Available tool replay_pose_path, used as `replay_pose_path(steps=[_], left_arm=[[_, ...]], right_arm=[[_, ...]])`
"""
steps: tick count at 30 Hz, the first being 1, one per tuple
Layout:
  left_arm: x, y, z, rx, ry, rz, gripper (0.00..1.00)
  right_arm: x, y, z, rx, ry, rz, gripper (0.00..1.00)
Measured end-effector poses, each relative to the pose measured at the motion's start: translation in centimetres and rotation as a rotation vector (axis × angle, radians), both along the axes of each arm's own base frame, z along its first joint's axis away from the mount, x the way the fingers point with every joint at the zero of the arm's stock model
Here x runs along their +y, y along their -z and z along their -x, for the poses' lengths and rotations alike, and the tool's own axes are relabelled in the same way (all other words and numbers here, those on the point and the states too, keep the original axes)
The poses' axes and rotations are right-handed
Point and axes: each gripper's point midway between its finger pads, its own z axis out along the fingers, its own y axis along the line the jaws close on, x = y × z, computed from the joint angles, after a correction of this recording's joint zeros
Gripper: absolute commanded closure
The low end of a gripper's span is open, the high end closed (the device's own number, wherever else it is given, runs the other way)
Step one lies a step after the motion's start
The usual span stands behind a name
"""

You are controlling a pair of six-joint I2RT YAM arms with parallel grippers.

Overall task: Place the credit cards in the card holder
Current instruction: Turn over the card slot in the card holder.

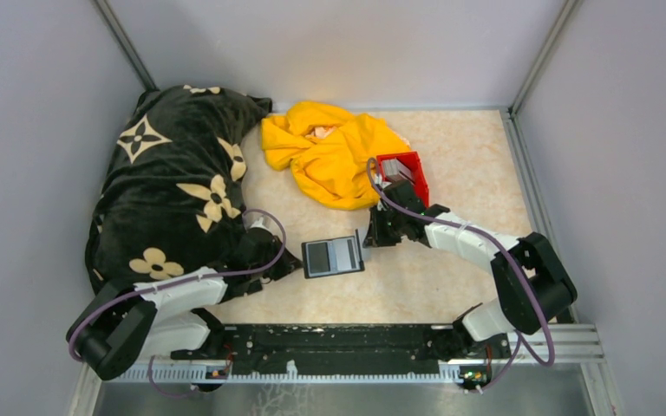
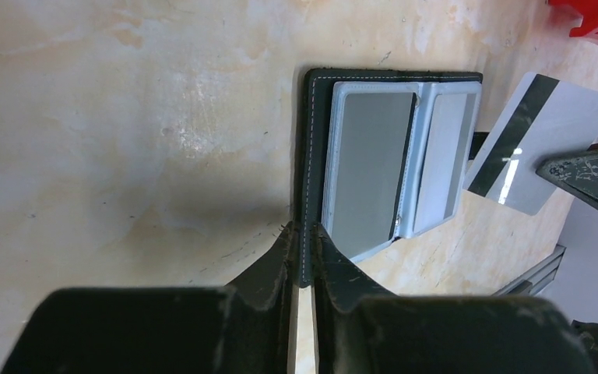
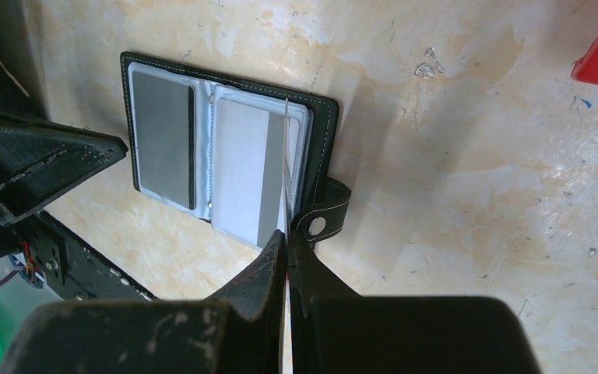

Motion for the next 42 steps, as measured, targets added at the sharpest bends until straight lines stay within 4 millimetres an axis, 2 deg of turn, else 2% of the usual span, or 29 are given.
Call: replay_pose_path(steps=[13, 42], left_arm=[[0.3, 0.6, 0.4, 0.013, -0.004, -0.006, 0.87], [0.0, 0.7, 0.0, 0.003, -0.005, 0.000, 0.88]], right_arm=[[0.7, -0.1, 0.2, 0.013, 0.005, -0.052, 1.00], [-0.3, 0.6, 0.1, 0.001, 0.038, -0.006, 1.00]])
